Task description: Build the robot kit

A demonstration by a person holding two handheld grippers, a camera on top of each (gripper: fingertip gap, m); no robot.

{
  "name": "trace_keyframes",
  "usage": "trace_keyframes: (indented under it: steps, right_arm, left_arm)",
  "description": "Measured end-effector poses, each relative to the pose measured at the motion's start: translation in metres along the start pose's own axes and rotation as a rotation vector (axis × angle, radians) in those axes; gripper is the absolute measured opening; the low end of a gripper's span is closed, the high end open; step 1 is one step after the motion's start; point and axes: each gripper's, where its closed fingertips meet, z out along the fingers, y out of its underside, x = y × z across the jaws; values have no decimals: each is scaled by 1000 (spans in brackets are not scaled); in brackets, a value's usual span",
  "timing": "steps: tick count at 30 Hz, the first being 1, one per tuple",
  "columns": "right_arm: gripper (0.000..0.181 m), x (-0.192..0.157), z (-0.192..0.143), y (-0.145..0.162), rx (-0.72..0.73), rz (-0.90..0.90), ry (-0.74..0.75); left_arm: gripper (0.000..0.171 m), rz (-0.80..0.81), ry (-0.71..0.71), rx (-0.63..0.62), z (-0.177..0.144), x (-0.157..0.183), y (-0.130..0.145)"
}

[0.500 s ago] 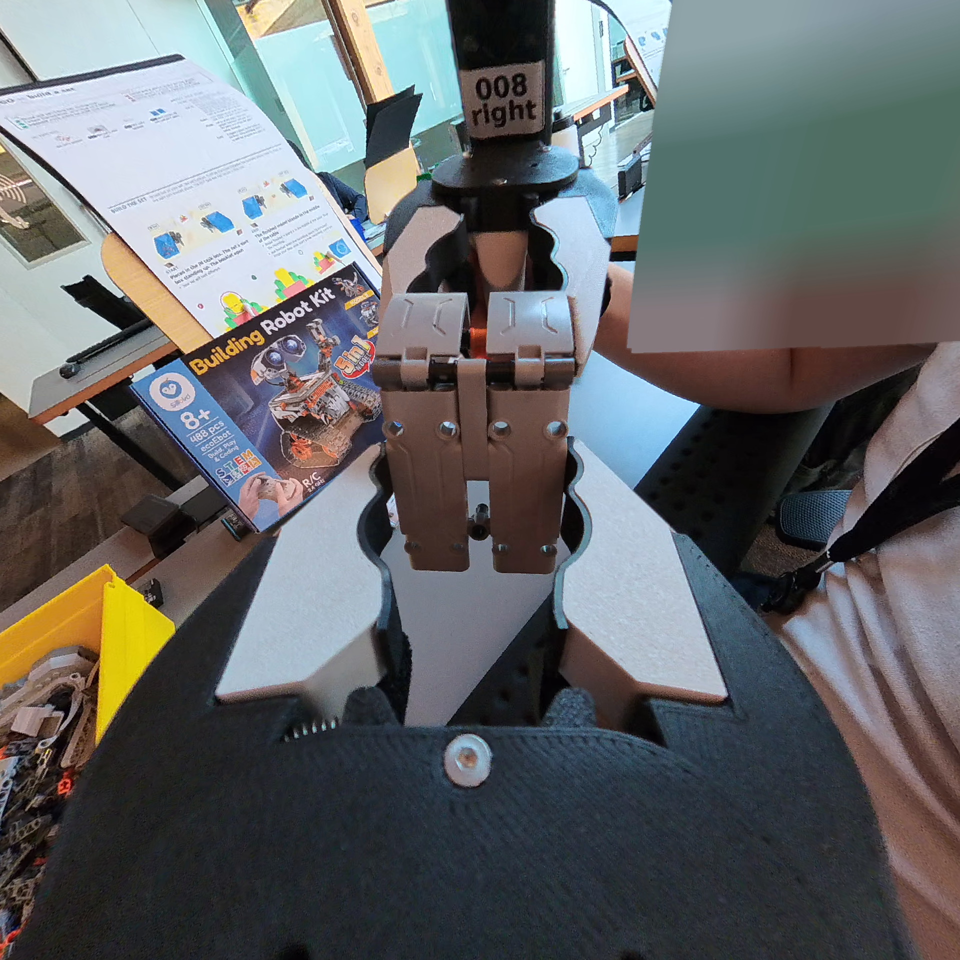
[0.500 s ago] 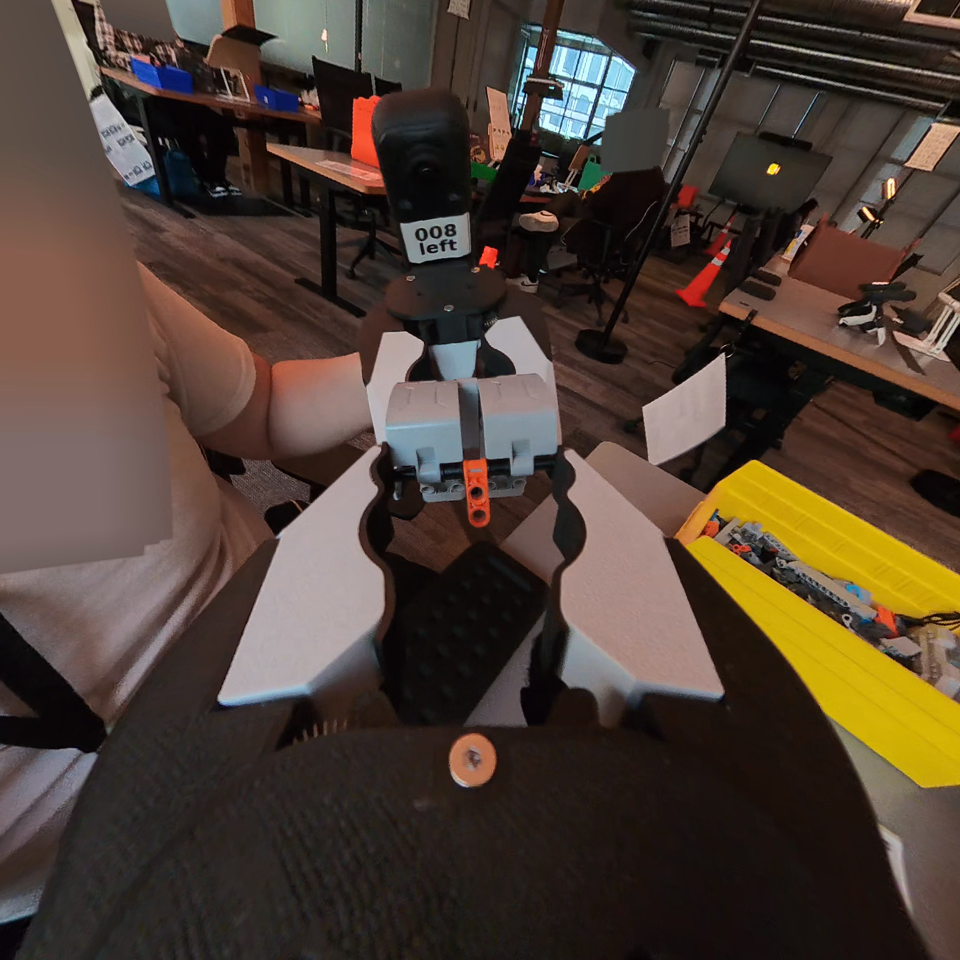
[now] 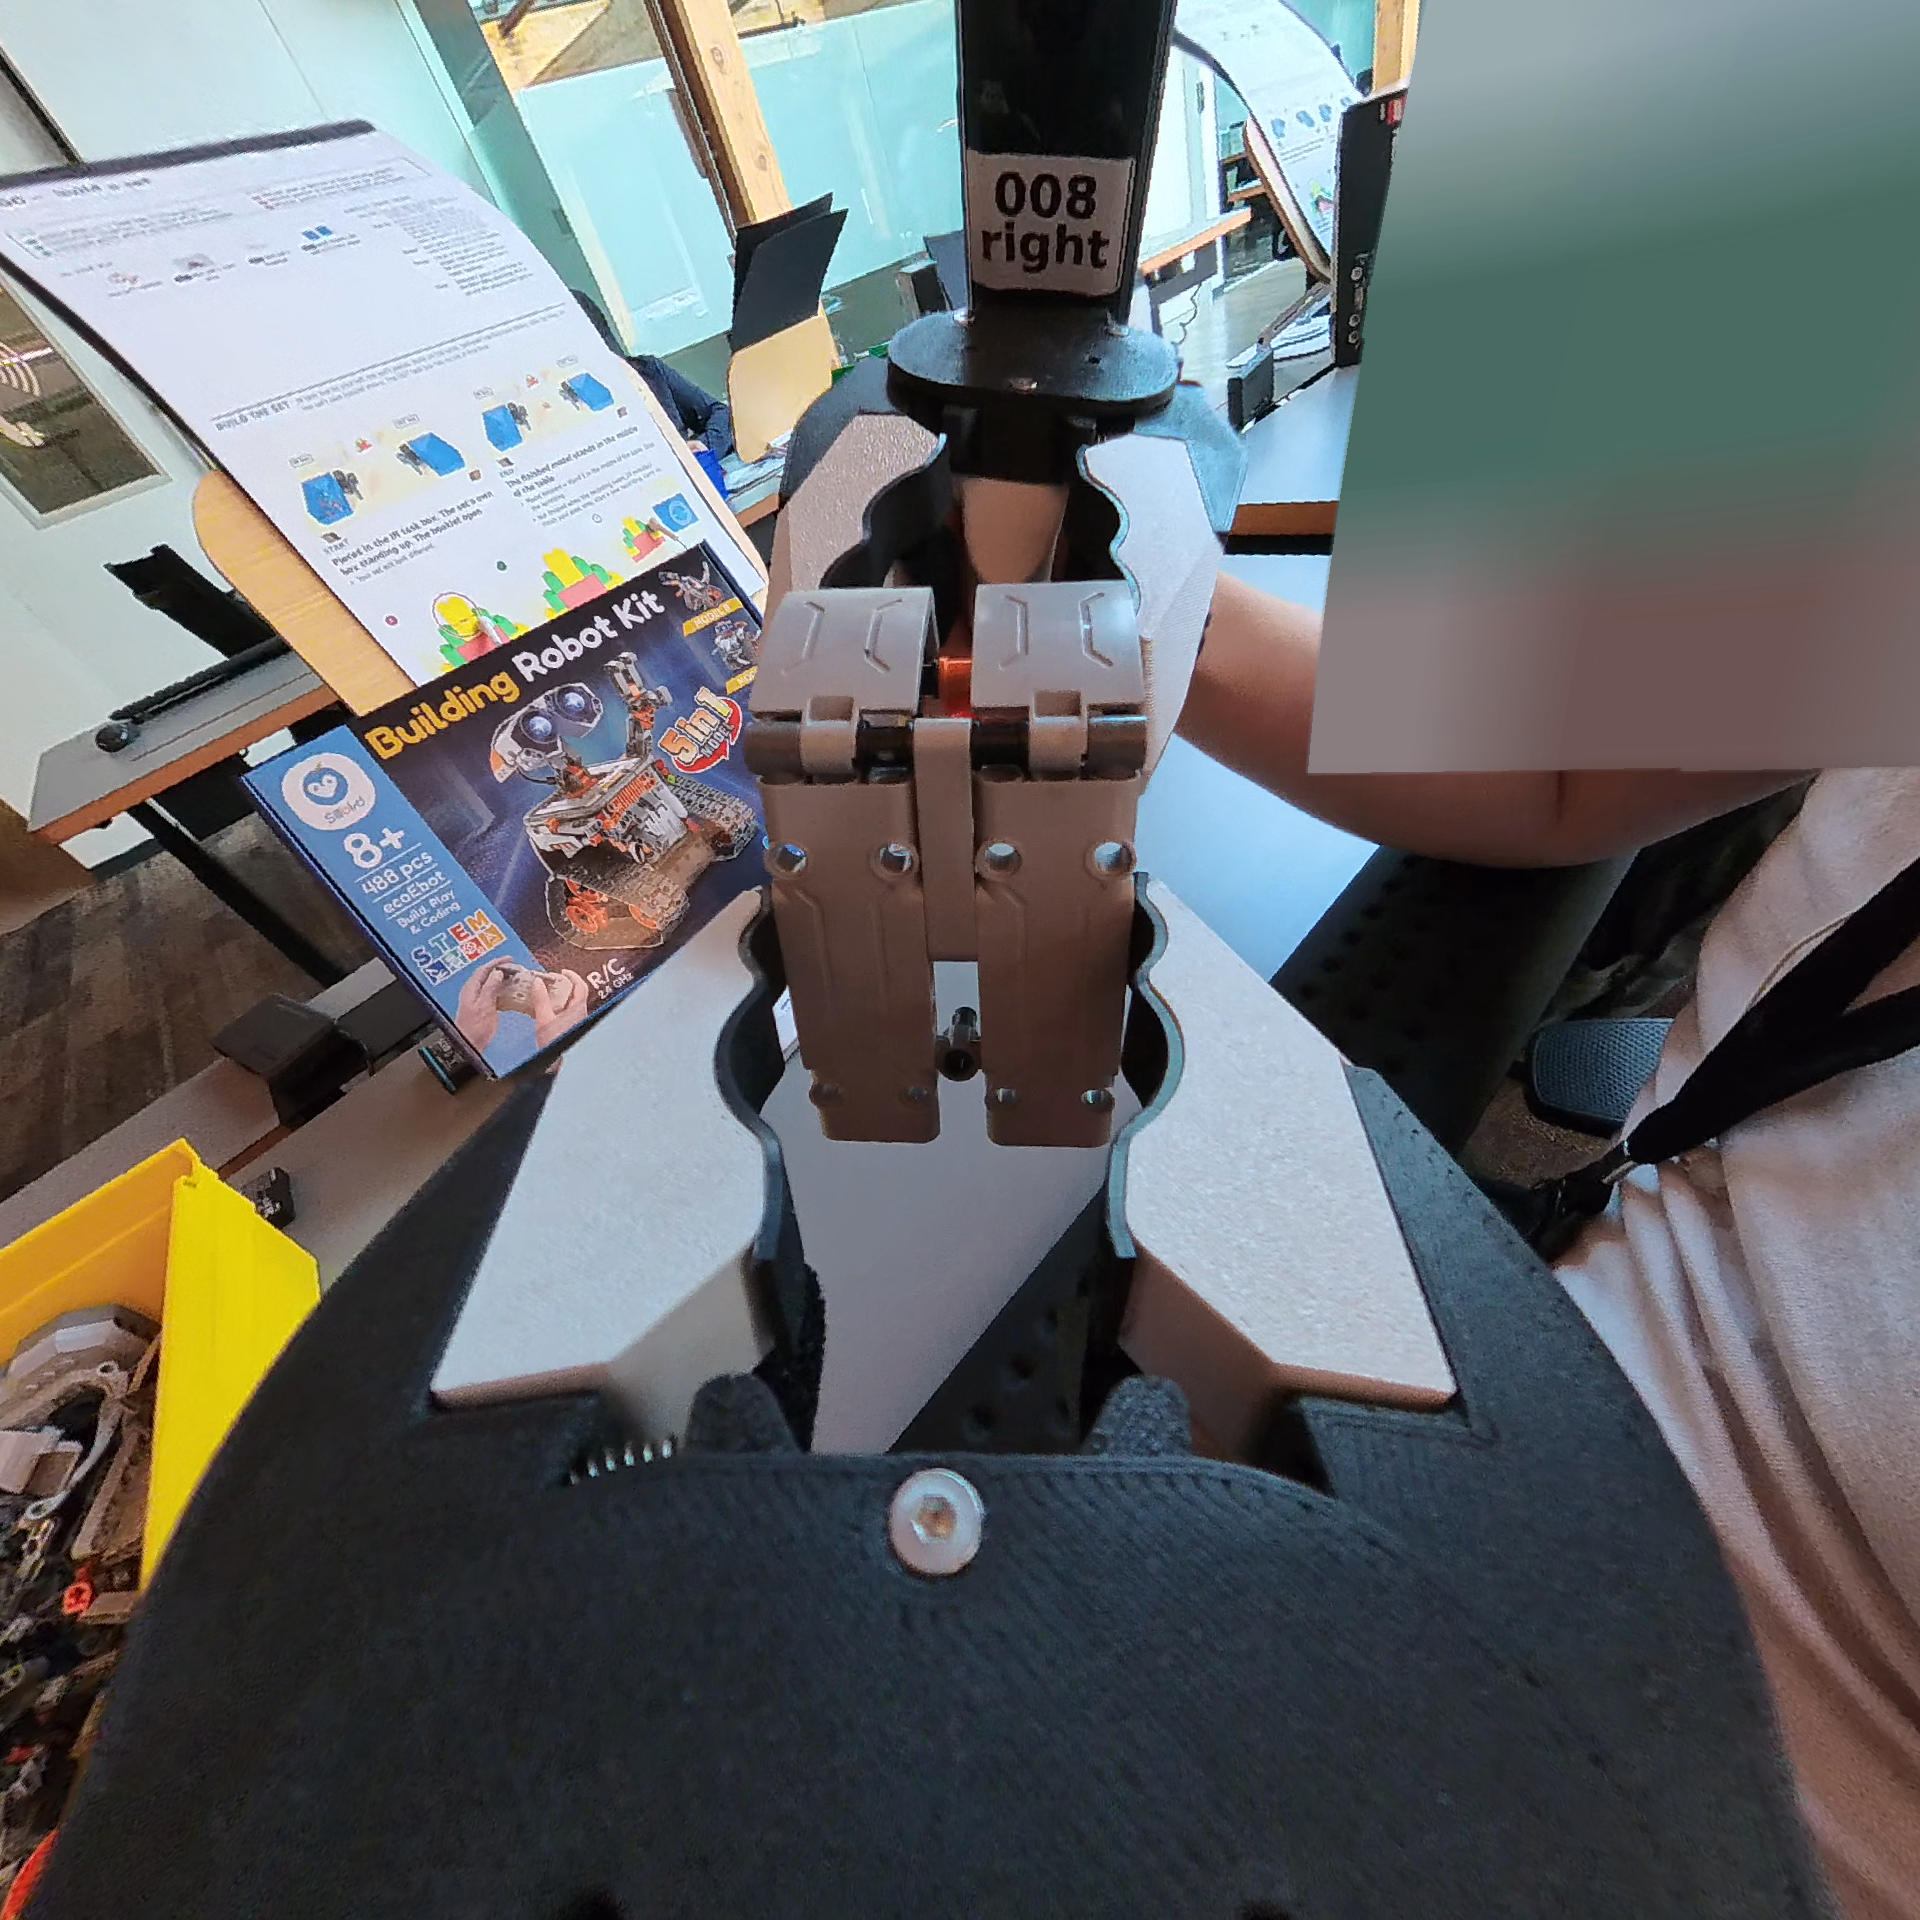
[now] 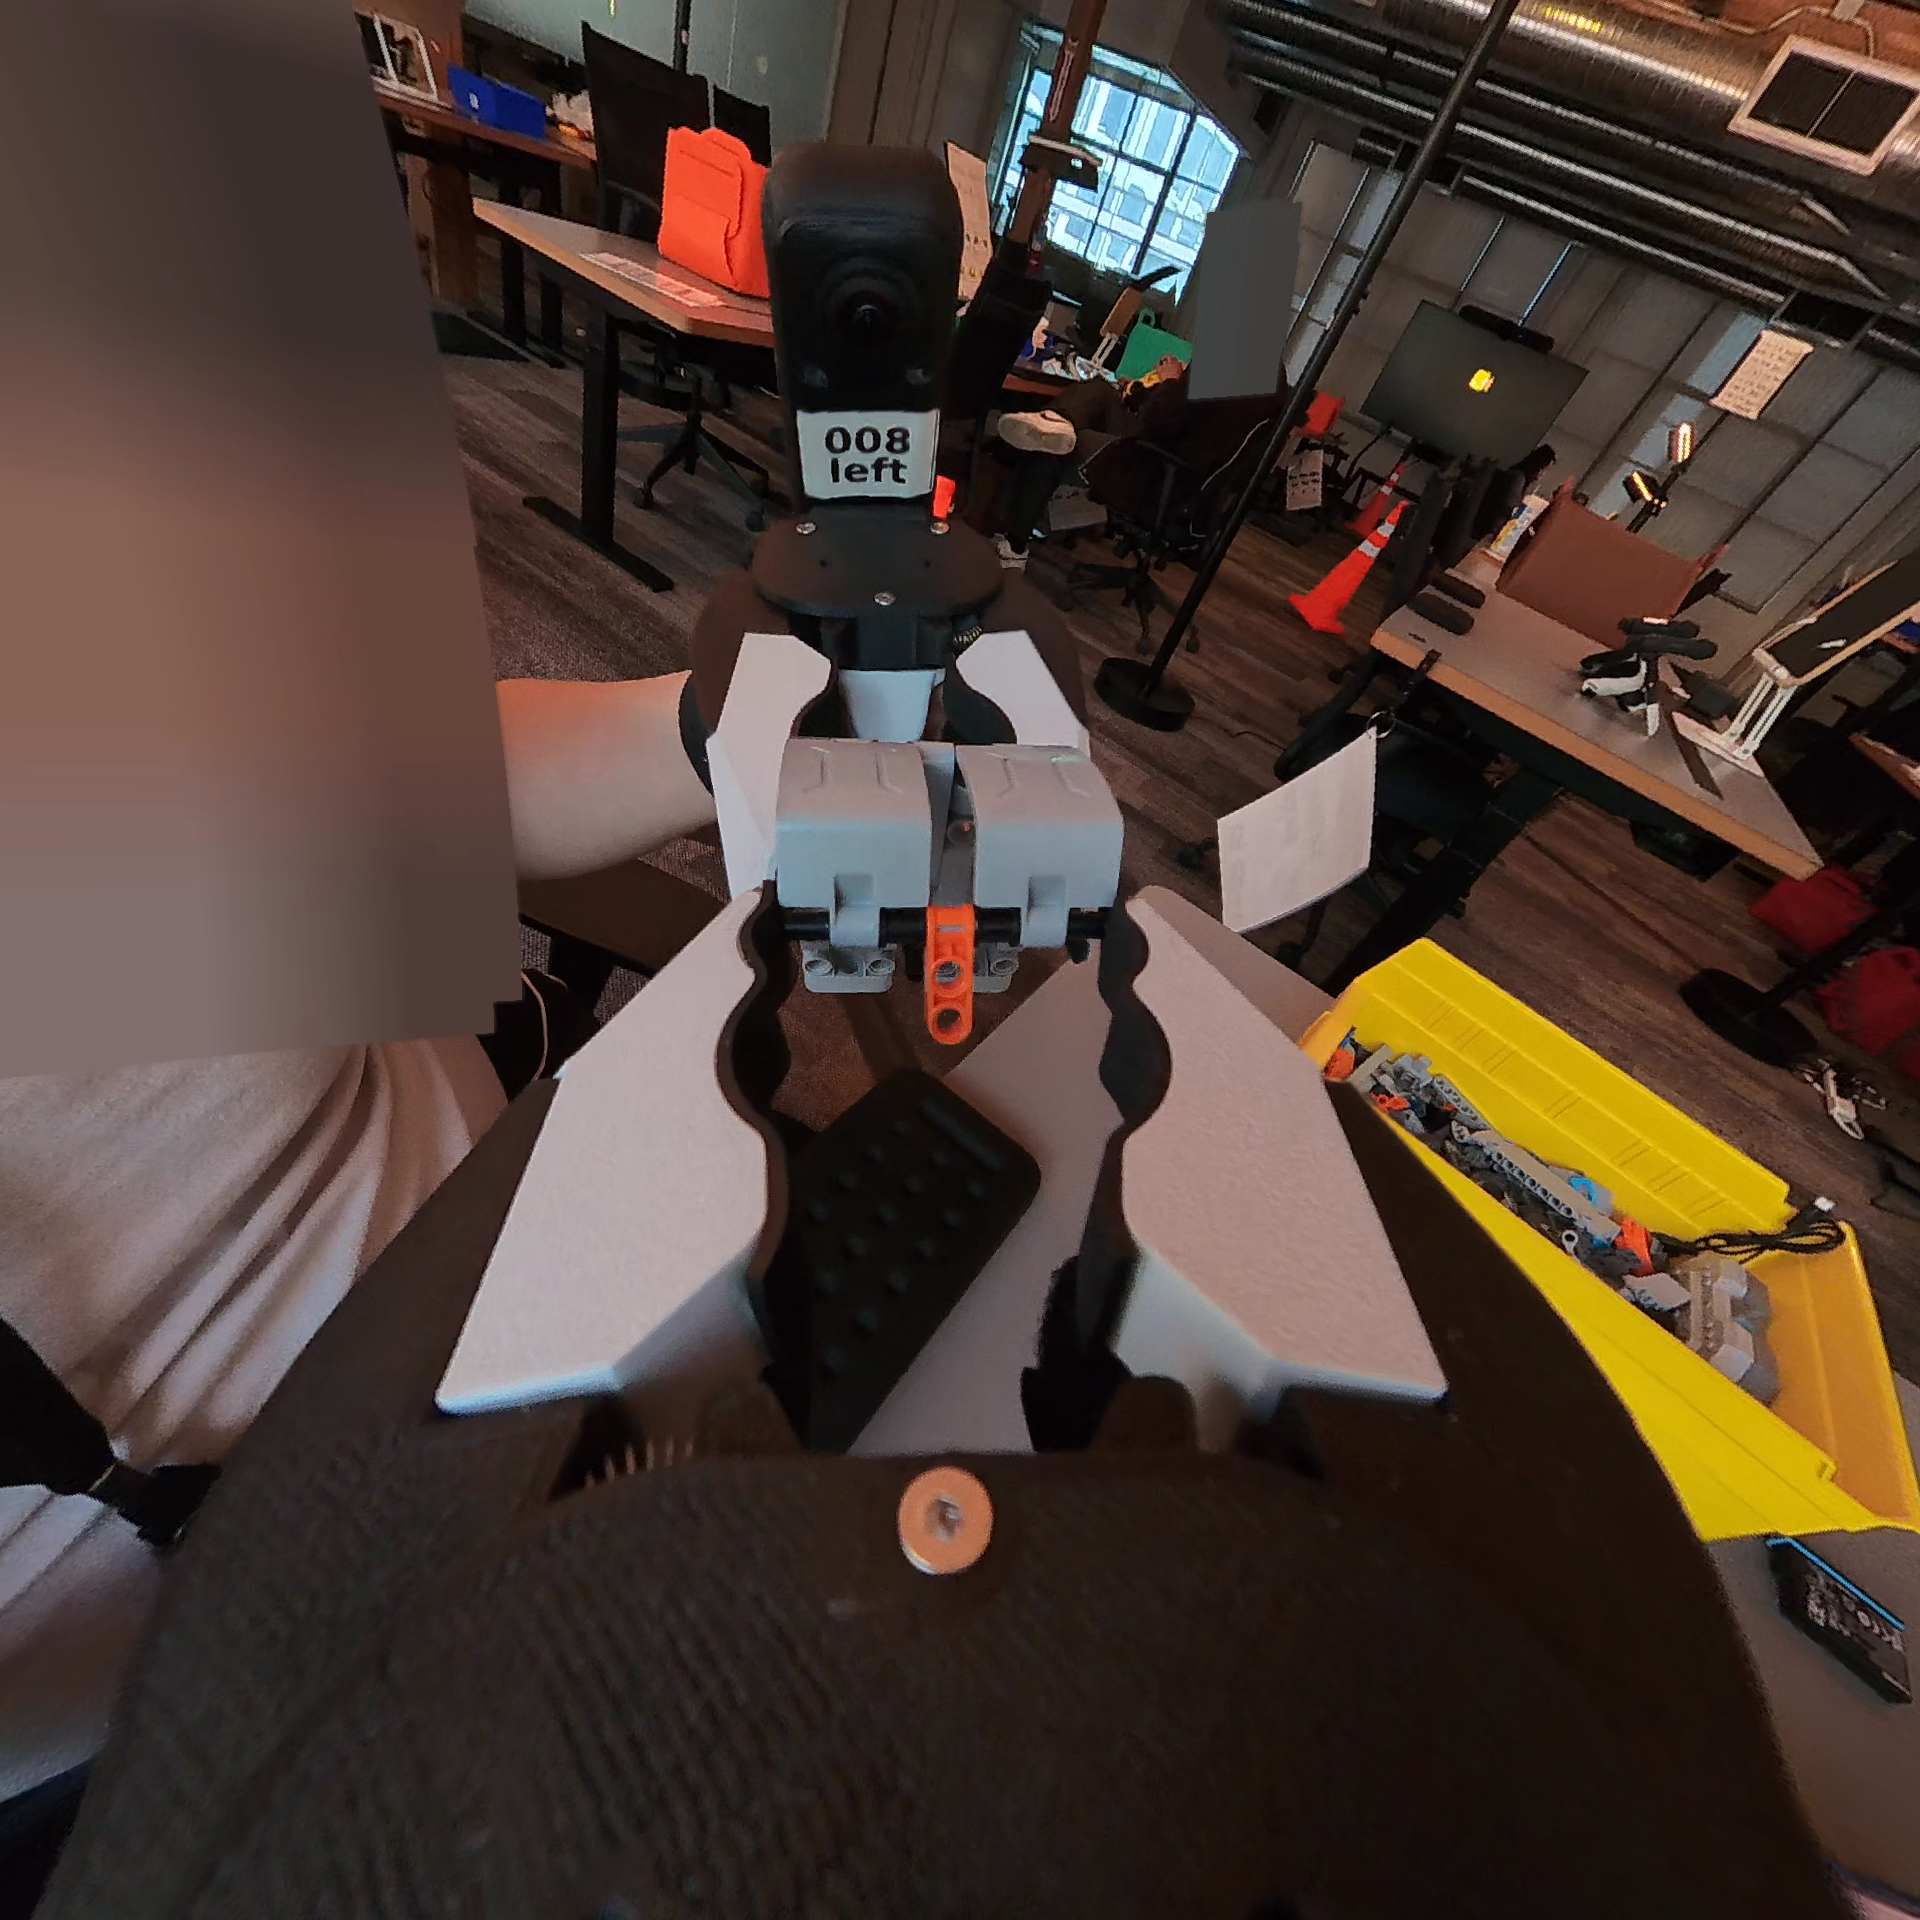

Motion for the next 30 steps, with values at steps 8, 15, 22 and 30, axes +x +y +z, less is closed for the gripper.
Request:
trace_keyframes:
  steps: [8,15,22,30]
  right_arm:
    - [79,14,0,20,-37,31,18]
    - [89,-5,8,24,-138,-89,2]
    - [70,-12,14,48,-251,-121,-48]
    - [64,-10,15,55,-339,-187,-5]
  left_arm:
    - [64,16,-73,-111,0,-13,9]
    - [65,76,-124,-411,4,-15,45]
    - [65,203,-77,-600,11,1,62]
    - [65,235,-91,-675,12,-1,66]
